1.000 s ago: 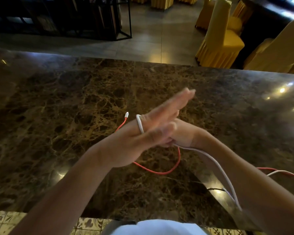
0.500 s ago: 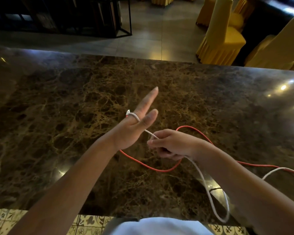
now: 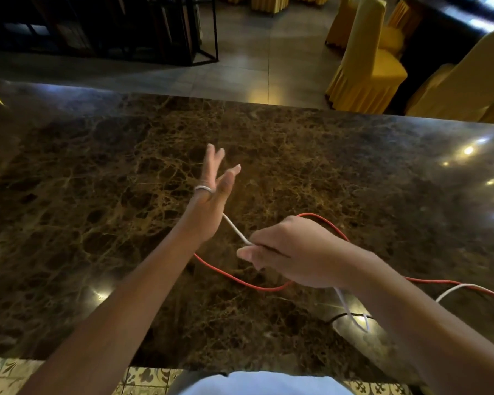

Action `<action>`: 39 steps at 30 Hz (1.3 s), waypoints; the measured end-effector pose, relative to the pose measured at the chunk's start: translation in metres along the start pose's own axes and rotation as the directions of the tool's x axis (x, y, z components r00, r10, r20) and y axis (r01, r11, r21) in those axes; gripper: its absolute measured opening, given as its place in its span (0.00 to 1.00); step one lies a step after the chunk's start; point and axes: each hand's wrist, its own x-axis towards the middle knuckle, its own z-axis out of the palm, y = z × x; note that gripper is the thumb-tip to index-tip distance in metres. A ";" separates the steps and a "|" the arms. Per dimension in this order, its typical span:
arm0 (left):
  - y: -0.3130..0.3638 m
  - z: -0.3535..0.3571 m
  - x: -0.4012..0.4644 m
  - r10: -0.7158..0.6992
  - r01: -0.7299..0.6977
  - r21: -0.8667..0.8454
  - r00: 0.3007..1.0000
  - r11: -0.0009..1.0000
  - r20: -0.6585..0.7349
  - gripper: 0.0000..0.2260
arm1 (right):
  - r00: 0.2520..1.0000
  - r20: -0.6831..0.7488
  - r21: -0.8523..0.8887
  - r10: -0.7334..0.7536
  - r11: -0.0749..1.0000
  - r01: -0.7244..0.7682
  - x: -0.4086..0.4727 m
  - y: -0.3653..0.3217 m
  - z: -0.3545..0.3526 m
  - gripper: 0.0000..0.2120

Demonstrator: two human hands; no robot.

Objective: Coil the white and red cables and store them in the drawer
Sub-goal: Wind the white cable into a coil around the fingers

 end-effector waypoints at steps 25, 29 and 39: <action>-0.016 -0.009 -0.007 -0.182 0.025 0.375 0.903 0.927 0.390 0.48 | 0.913 -0.145 0.503 0.381 0.823 -0.263 0.007 0.059 0.004 0.23; -0.015 -0.016 -0.009 -0.237 0.068 0.362 0.863 0.930 0.445 0.51 | 0.920 -0.018 0.347 0.391 0.866 -0.361 0.006 0.065 0.000 0.19; -0.006 -0.009 0.003 -0.363 -0.069 0.687 0.808 0.723 0.463 0.41 | 0.779 -0.316 -0.031 0.542 0.815 -0.579 0.025 0.064 -0.001 0.10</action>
